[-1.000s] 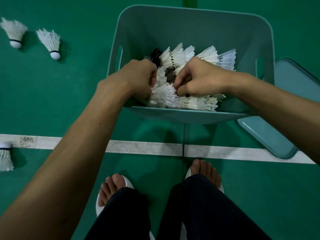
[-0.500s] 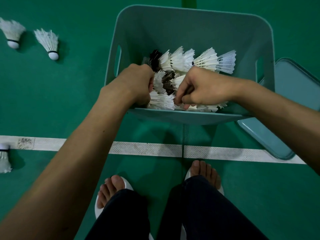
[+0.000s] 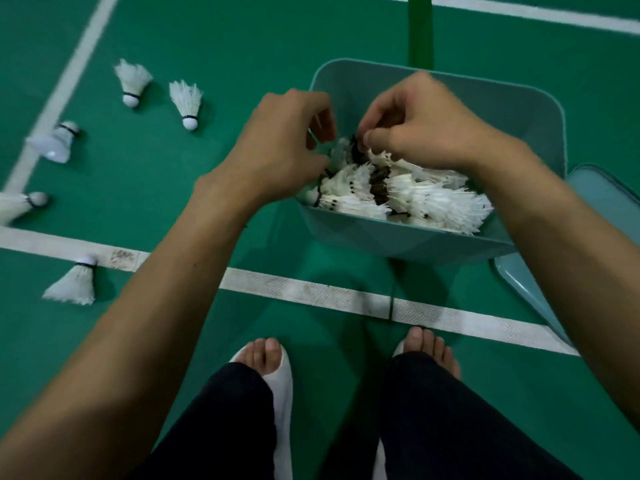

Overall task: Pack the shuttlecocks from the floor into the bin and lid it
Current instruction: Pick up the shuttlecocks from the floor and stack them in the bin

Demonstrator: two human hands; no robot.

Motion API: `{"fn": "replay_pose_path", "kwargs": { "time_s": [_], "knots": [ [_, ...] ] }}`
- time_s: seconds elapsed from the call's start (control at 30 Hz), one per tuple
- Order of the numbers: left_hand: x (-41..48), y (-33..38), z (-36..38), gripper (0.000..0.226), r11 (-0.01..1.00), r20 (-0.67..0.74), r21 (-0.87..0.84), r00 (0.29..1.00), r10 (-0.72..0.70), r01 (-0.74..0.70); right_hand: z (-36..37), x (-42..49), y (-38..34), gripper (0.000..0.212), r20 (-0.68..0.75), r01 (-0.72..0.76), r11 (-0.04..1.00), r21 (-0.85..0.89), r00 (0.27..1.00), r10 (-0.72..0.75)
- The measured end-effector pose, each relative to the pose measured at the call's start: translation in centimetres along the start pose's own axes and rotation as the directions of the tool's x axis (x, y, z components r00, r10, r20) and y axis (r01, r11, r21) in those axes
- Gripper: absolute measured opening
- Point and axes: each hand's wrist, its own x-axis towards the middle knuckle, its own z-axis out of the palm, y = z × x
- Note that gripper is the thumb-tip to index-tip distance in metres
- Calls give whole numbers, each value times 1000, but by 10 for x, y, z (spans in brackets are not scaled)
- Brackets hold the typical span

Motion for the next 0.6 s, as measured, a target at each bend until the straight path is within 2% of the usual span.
{"fn": "replay_pose_path", "kwargs": {
  "time_s": [0.1,0.23,0.37,0.43,0.5,0.57,0.6],
  "knots": [
    [-25,-27,-26,20,994,-110,-74,990,-85,77,19,10,-40,13,-45,96,995,-41,994,-98],
    [-48,-81,-41,22,968,-145,-96,959,-243,231,57,25,-89,15,-43,183,979,-92,981,-188],
    [-79,-151,-40,24,894,-192,-72,873,-448,443,111,64,-125,16,49,186,968,-169,982,-181],
    [-101,-189,-36,31,790,-222,19,773,-594,613,143,93,-135,14,111,154,966,-206,985,-134],
    [-128,-222,-34,46,604,-176,167,626,-759,779,174,123,-143,11,148,112,964,-241,986,-77],
    [-154,-250,-32,58,448,-94,276,488,-868,850,202,154,-147,24,145,32,958,-284,989,10],
    [-164,-262,-31,60,400,-57,281,432,-900,872,214,170,-149,34,123,-25,954,-300,990,64]
  ]
}}
